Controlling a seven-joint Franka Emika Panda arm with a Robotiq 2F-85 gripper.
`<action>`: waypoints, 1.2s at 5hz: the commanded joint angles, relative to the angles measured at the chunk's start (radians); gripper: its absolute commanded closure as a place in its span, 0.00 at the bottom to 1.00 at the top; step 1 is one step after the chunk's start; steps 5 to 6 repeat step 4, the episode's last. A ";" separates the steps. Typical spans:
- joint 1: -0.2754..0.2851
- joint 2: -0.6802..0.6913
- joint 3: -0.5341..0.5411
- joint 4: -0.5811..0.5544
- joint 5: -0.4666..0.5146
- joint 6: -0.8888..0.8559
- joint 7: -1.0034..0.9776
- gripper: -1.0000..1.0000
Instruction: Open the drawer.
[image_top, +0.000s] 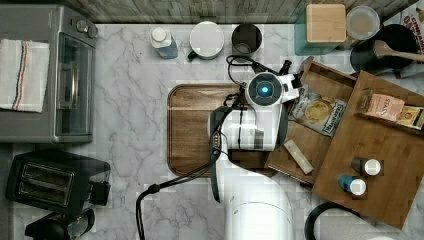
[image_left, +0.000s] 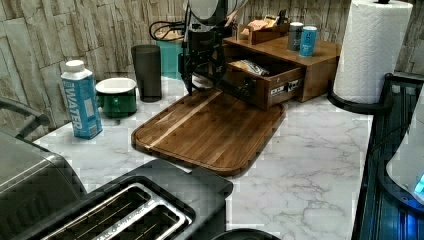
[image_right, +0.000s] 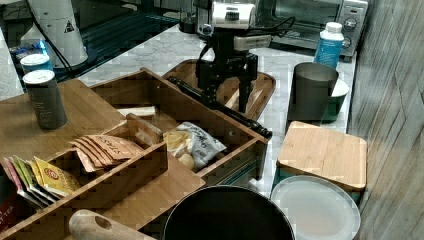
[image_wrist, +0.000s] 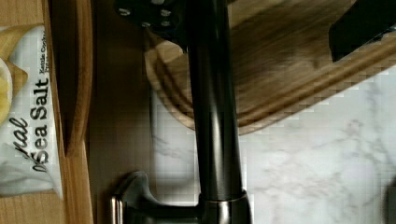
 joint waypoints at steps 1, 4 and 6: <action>0.126 0.086 0.113 0.279 0.072 0.023 0.154 0.00; 0.155 0.044 0.135 0.247 0.024 0.046 0.183 0.00; 0.155 0.044 0.135 0.247 0.024 0.046 0.183 0.00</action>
